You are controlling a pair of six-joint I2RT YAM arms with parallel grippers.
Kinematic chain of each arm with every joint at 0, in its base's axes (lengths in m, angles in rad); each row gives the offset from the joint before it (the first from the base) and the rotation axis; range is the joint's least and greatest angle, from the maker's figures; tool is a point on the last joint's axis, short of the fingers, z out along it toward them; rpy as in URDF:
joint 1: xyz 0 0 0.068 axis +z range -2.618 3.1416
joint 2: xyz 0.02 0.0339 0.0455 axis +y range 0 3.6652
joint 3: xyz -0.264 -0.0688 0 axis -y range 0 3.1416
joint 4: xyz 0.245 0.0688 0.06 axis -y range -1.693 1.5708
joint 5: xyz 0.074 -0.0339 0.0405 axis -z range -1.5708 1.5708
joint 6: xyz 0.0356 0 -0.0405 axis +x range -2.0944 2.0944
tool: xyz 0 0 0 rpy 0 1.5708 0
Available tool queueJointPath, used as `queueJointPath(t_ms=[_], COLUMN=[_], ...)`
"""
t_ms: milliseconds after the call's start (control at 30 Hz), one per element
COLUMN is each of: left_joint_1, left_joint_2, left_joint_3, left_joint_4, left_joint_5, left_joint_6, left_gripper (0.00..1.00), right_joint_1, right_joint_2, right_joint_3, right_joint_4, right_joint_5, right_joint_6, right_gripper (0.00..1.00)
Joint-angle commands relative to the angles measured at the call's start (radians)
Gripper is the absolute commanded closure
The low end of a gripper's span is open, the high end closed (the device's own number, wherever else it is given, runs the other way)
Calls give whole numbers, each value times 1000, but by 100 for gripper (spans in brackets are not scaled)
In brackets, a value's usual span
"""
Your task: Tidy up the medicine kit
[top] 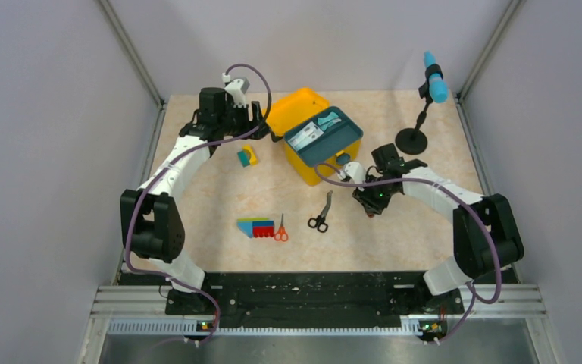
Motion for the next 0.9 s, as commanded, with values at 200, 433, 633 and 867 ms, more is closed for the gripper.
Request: queueJointPath(t_ms=[200, 433, 633, 867], left_joint_1=[1, 1, 0, 0], left_joint_2=[-1, -1, -6, -5], left_joint_3=[40, 40, 18, 21], left_joint_4=[19, 19, 33, 32], left_joint_5=[-2, -2, -15, -16], left_joint_6=[-5, -5, -4, -3], left_gripper=[28, 28, 27, 27], right_joint_1=[44, 44, 45, 44], right_joint_2=[42, 51, 72, 70], right_joint_3=[-28, -59, -62, -75], right_joint_4=[44, 45, 54, 53], right_joint_5=[30, 60, 65, 111], right_joint_6=[-43, -68, -54, -74], right_gripper=[63, 64, 69, 75])
